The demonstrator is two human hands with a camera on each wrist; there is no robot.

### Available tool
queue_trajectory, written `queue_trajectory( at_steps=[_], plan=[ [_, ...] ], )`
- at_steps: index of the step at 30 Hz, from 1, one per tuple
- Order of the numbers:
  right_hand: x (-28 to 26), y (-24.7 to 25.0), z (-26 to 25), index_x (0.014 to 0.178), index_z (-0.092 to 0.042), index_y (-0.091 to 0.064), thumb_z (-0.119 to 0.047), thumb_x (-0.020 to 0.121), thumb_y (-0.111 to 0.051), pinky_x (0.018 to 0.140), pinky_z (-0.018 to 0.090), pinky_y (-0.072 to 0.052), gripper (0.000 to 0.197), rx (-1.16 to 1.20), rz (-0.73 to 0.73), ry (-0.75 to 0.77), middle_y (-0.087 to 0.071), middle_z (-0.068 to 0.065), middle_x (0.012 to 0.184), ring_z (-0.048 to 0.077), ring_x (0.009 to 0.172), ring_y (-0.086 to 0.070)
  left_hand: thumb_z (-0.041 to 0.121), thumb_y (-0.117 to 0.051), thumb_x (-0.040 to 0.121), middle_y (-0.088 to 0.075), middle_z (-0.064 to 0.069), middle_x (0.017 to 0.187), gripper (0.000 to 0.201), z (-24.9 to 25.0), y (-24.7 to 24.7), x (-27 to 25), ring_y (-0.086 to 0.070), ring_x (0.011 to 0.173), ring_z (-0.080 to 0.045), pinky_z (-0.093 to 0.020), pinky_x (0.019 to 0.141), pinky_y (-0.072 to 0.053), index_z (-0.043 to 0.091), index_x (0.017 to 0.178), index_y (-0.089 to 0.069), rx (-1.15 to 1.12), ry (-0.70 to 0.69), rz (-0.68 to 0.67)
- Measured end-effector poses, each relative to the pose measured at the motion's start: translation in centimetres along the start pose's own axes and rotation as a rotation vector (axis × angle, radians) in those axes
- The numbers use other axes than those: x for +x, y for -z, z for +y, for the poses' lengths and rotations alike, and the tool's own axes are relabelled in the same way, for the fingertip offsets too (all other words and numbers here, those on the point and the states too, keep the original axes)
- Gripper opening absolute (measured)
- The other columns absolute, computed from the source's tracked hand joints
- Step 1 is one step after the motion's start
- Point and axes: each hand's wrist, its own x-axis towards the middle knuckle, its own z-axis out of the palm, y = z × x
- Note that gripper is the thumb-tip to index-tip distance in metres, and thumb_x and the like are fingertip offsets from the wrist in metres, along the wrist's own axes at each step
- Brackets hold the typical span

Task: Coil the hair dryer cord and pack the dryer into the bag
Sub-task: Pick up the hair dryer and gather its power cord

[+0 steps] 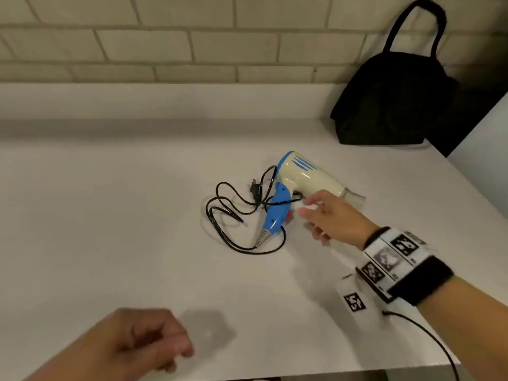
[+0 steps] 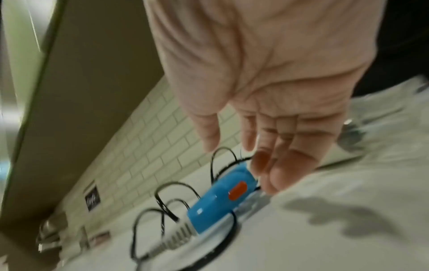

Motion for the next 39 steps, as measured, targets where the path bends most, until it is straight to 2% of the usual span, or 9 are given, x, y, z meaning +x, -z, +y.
queue_trajectory(
  at_steps=[5, 11, 15, 22, 25, 29, 34, 36, 39],
  plan=[
    [3.8, -2.5, -1.8, 0.122, -0.018, -0.031, -0.039, 0.079, -0.063, 0.074, 0.027, -0.038, 0.057, -0.288, 0.064, 0.084, -0.052, 0.004, 0.103, 0.018, 0.086, -0.049, 0.06, -0.049, 0.063, -0.068, 0.014, 0.085, 0.039, 4.5, -2.1, 6.3, -0.062, 0.077, -0.006, -0.009, 0.066, -0.045, 0.027, 0.076, -0.065, 0.101, -0.251, 0.215],
    [5.1, -2.0, -1.0, 0.076, -0.015, -0.045, -0.036, 0.077, -0.065, 0.053, 0.02, -0.031, 0.029, -0.324, 0.108, 0.109, -0.045, -0.006, 0.065, 0.014, 0.065, -0.044, 0.038, -0.054, 0.078, -0.06, 0.016, 0.092, 0.008, 4.7, -4.0, 11.4, -0.053, 0.09, 0.006, -0.006, 0.071, -0.04, 0.041, 0.083, -0.06, 0.14, -0.328, 0.257],
    [4.8, -0.9, -0.6, 0.063, -0.018, -0.05, -0.032, 0.083, -0.058, 0.06, 0.032, -0.045, 0.026, -0.079, 0.116, 0.166, -0.056, 0.008, 0.064, 0.022, 0.059, -0.051, 0.016, -0.057, 0.086, -0.056, 0.009, 0.097, 0.018, 5.4, -4.6, 14.8, -0.053, 0.086, -0.002, -0.007, 0.075, -0.039, 0.017, 0.103, -0.063, 0.184, -0.282, 0.287],
    [5.0, 2.5, -1.5, 0.063, -0.02, -0.054, -0.027, 0.09, -0.044, 0.06, 0.033, -0.045, 0.03, 0.102, 0.286, 0.284, -0.059, 0.005, 0.057, 0.018, 0.049, -0.05, 0.033, -0.061, 0.081, -0.053, -0.008, 0.123, 0.054, 5.5, -6.6, 20.2, -0.055, 0.107, -0.023, -0.038, 0.095, -0.046, 0.013, 0.128, -0.041, 0.292, -0.042, 0.164],
    [5.0, 3.6, -1.8, 0.066, -0.018, -0.058, -0.03, 0.091, -0.043, 0.055, 0.026, -0.043, 0.032, 0.149, 0.335, 0.304, -0.056, 0.002, 0.05, 0.016, 0.047, -0.049, 0.023, -0.05, 0.089, -0.058, -0.012, 0.114, 0.045, 5.9, -6.8, 20.9, -0.057, 0.096, -0.024, -0.034, 0.086, -0.046, 0.008, 0.13, -0.036, 0.234, -0.023, 0.125],
    [4.4, 6.0, -2.7, 0.074, -0.016, -0.065, -0.038, 0.089, -0.045, 0.052, 0.012, -0.037, 0.034, -0.001, 0.38, 0.303, -0.045, 0.0, 0.053, 0.002, 0.045, -0.042, 0.026, -0.043, 0.092, -0.052, 0.002, 0.079, 0.039, 5.8, -6.2, 20.3, -0.047, 0.06, -0.009, -0.019, 0.052, -0.035, 0.013, 0.127, -0.033, 0.237, -0.082, 0.158],
    [1.5, 8.0, -2.3, 0.069, -0.016, -0.069, -0.038, 0.087, -0.046, 0.051, 0.01, -0.038, 0.037, -0.378, -0.05, 0.184, -0.048, -0.003, 0.053, 0.003, 0.045, -0.043, 0.035, -0.042, 0.092, -0.055, 0.005, 0.085, 0.033, 6.4, -4.5, 19.4, -0.048, 0.062, -0.007, -0.015, 0.052, -0.037, 0.018, 0.12, -0.043, 0.07, -0.054, 0.246],
    [0.3, 8.0, -1.4, 0.063, -0.019, -0.069, -0.045, 0.081, -0.044, 0.055, 0.009, -0.039, 0.041, -0.288, -0.146, 0.158, -0.051, -0.005, 0.051, 0.003, 0.048, -0.045, 0.037, -0.042, 0.092, -0.052, 0.004, 0.078, 0.024, 6.7, -4.3, 19.2, -0.045, 0.058, -0.007, -0.017, 0.05, -0.036, 0.019, 0.108, -0.047, -0.048, -0.001, 0.282],
    [0.1, 8.3, -0.1, 0.046, -0.018, -0.062, -0.046, 0.078, -0.044, 0.067, 0.015, -0.047, 0.045, 0.064, 0.047, 0.222, -0.063, -0.006, 0.061, 0.003, 0.06, -0.055, 0.038, -0.043, 0.09, -0.038, 0.003, 0.063, 0.031, 7.6, -3.4, 18.8, -0.03, 0.042, -0.006, -0.017, 0.038, -0.025, 0.01, 0.099, -0.051, -0.269, 0.086, 0.293]
  ],
)
